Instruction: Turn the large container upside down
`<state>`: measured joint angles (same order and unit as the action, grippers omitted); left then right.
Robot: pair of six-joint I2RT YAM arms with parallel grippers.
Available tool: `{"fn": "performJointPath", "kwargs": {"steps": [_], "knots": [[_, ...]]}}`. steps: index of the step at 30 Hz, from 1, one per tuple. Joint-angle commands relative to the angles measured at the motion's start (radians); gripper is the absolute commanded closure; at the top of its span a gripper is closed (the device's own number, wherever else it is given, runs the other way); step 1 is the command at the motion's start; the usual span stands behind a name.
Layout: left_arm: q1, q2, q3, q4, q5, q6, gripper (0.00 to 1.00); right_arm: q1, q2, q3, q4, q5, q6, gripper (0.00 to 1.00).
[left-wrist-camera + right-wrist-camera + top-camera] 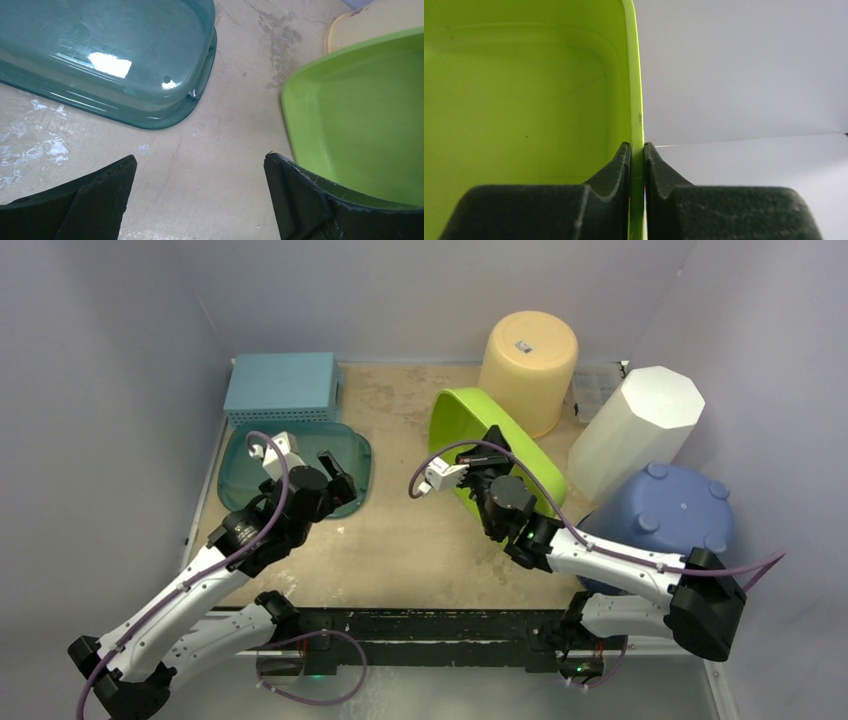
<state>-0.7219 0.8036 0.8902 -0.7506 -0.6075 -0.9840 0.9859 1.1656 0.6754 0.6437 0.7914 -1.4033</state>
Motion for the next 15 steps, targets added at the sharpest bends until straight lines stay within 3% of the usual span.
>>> {"fn": "performJointPath", "kwargs": {"steps": [1,3,8,15], "knots": [[0.001,-0.022,0.037,-0.010,-0.031,0.018,0.01,-0.001,-0.012,0.079,0.166,-0.077,-0.159,1.00],[0.002,-0.025,0.034,-0.018,-0.039,0.018,0.02,0.077,0.003,0.047,0.117,-0.043,-0.119,1.00],[0.002,-0.017,0.029,-0.018,-0.033,-0.026,0.01,0.236,0.086,-0.085,0.269,0.121,-0.129,1.00],[0.001,0.039,0.026,-0.006,-0.049,-0.063,0.02,0.443,0.100,-0.106,0.171,0.217,0.077,1.00]]}}
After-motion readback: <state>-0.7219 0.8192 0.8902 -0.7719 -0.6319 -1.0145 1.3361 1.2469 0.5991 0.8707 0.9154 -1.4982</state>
